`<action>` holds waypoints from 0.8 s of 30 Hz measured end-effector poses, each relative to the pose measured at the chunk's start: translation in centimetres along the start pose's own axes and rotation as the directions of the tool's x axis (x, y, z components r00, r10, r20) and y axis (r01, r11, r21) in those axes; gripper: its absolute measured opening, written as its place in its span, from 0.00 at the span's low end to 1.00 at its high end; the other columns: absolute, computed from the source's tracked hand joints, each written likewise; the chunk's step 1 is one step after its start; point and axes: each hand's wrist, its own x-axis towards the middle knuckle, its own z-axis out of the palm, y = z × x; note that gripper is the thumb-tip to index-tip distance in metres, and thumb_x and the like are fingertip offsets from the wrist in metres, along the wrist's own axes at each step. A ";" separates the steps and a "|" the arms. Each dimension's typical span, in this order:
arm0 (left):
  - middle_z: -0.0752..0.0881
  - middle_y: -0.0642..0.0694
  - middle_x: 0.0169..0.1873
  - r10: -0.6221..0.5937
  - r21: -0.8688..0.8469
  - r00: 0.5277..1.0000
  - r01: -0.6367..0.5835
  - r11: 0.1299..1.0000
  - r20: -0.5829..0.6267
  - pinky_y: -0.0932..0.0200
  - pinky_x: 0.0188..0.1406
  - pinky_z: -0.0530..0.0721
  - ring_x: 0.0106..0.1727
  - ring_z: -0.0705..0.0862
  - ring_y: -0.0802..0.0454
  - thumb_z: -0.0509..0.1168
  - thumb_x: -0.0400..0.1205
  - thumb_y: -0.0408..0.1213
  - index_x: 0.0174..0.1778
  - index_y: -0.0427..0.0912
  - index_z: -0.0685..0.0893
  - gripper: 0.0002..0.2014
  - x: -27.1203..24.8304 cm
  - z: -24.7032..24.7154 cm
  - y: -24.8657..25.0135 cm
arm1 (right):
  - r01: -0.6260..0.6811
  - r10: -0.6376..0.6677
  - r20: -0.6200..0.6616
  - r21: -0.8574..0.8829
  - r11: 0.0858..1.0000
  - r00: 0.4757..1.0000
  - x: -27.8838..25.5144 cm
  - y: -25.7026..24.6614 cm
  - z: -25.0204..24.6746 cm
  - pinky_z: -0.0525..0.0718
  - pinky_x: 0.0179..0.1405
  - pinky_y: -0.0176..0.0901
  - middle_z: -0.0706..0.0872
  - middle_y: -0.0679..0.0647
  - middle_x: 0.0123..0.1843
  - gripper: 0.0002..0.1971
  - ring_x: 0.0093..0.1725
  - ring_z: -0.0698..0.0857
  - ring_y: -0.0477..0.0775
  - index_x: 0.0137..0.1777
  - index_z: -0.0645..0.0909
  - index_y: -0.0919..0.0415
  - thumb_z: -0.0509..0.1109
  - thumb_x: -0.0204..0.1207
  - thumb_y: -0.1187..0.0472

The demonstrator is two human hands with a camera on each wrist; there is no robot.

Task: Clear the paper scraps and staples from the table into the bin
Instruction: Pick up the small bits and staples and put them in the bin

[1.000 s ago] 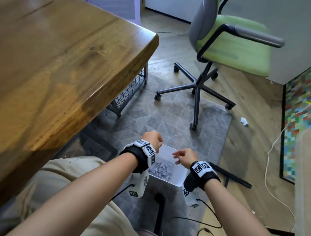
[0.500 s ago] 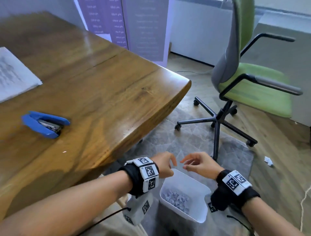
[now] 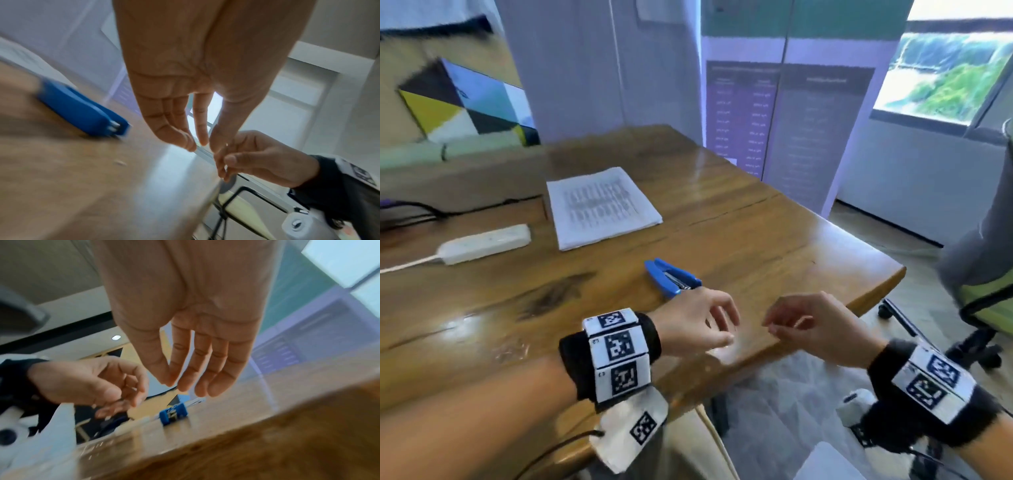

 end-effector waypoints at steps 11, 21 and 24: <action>0.51 0.52 0.82 -0.547 0.136 0.806 0.582 0.802 -0.225 0.54 0.81 0.59 0.82 0.56 0.52 0.60 0.77 0.63 0.82 0.50 0.50 0.43 -15.3 -6.3 -11.8 | 0.196 0.099 0.460 -0.550 0.812 0.883 2.6 -6.9 7.9 0.45 0.84 0.44 0.42 0.59 0.85 0.57 0.85 0.42 0.56 0.83 0.43 0.64 0.37 0.59 0.24; 0.30 0.48 0.80 -0.695 0.330 0.719 0.653 0.682 0.014 0.48 0.81 0.35 0.83 0.34 0.51 0.30 0.57 0.79 0.80 0.42 0.31 0.60 -19.8 -4.3 -12.4 | 0.295 0.079 0.636 -0.460 0.837 0.767 6.3 -12.6 12.6 0.41 0.82 0.47 0.33 0.57 0.84 0.68 0.83 0.35 0.54 0.81 0.34 0.64 0.31 0.44 0.19; 0.31 0.46 0.81 -0.683 0.346 0.730 0.634 0.692 0.027 0.48 0.81 0.36 0.83 0.34 0.52 0.37 0.72 0.74 0.80 0.41 0.32 0.50 -18.8 -3.9 -12.4 | 0.370 0.054 0.699 -0.442 0.817 0.714 7.8 -15.7 14.4 0.43 0.83 0.50 0.33 0.58 0.84 0.68 0.84 0.36 0.56 0.81 0.34 0.65 0.34 0.44 0.20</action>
